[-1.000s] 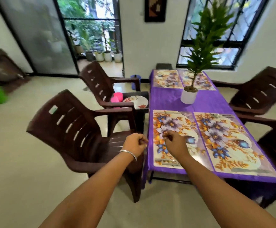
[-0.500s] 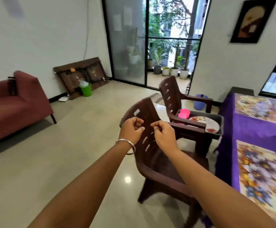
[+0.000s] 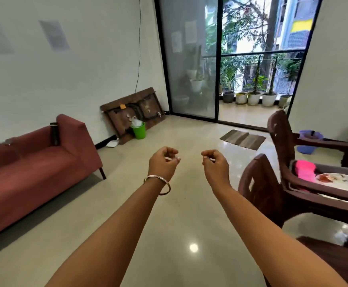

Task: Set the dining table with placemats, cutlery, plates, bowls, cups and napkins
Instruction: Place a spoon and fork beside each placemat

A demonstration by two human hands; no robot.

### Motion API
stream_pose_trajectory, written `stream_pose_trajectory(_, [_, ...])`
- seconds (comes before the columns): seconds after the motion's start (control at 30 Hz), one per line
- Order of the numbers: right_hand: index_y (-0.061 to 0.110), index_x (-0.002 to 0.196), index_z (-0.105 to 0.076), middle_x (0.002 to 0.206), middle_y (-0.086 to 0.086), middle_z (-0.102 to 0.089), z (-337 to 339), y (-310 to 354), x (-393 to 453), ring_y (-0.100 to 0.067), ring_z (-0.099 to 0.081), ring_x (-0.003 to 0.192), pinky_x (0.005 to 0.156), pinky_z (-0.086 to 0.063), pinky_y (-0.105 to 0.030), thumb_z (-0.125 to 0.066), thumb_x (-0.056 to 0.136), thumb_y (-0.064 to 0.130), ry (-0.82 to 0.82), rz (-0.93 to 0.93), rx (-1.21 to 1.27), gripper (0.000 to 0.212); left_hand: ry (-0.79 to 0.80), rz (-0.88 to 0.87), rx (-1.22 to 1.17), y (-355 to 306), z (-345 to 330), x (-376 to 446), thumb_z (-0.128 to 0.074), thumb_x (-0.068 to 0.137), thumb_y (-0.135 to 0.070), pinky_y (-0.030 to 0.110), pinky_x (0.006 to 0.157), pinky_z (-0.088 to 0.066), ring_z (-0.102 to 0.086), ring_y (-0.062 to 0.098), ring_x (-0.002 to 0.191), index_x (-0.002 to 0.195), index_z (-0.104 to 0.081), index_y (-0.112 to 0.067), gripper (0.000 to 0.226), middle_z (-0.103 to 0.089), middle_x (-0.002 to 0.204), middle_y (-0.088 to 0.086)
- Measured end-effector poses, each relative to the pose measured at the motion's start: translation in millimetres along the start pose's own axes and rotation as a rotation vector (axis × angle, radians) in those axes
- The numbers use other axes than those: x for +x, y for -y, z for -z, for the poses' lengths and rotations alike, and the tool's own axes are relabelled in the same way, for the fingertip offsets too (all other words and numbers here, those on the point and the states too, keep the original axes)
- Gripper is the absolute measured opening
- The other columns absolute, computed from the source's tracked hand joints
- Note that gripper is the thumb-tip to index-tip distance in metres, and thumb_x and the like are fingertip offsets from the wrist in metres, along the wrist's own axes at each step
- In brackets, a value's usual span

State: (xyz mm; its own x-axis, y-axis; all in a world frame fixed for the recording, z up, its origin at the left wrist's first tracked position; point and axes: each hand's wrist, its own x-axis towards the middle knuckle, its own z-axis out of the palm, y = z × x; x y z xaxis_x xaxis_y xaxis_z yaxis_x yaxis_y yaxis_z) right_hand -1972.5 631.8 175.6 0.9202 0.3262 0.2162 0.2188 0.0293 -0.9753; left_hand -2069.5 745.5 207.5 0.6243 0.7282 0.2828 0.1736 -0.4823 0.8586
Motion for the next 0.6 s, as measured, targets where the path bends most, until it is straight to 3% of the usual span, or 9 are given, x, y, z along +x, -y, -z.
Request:
stream_pose_trajectory(0.2, [0.023, 0.086, -0.057, 0.092, 0.001, -0.062, -73, -40, 106, -0.022, -0.061, 0.091, 0.079, -0.053, -0.038, -0.056, 0.088, 0.012, -0.037, -0.069, 0.063, 0.011, 0.010, 0.046, -0.130, 48, -19, 117, -0.069, 0.082, -0.005, 0.025, 0.066, -0.046, -0.057, 0.015, 0.071, 0.088, -0.064, -0.017, 0.014, -0.059, 0.074, -0.007])
stream_pose_trajectory(0.4, [0.019, 0.086, -0.055, 0.091, 0.000, -0.060, -131, -73, 232, -0.023, -0.060, 0.089, 0.075, -0.050, -0.036, -0.056, 0.088, 0.012, -0.067, -0.127, 0.071, 0.007, 0.083, 0.079, -0.145, 83, -47, 258, -0.067, 0.083, -0.009, 0.030, 0.067, -0.046, -0.057, 0.015, 0.073, 0.086, -0.064, -0.020, 0.011, -0.060, 0.075, -0.005])
stream_pose_trajectory(0.6, [0.018, 0.091, -0.056, 0.091, 0.003, -0.058, -168, -84, 356, -0.018, -0.058, 0.086, 0.074, -0.050, -0.033, -0.050, 0.090, 0.011, -0.056, -0.127, 0.048, 0.010, 0.102, 0.121, -0.244, 95, -95, 389, -0.066, 0.085, -0.010, 0.025, 0.065, -0.046, -0.058, 0.011, 0.075, 0.087, -0.064, -0.020, 0.011, -0.063, 0.079, -0.005])
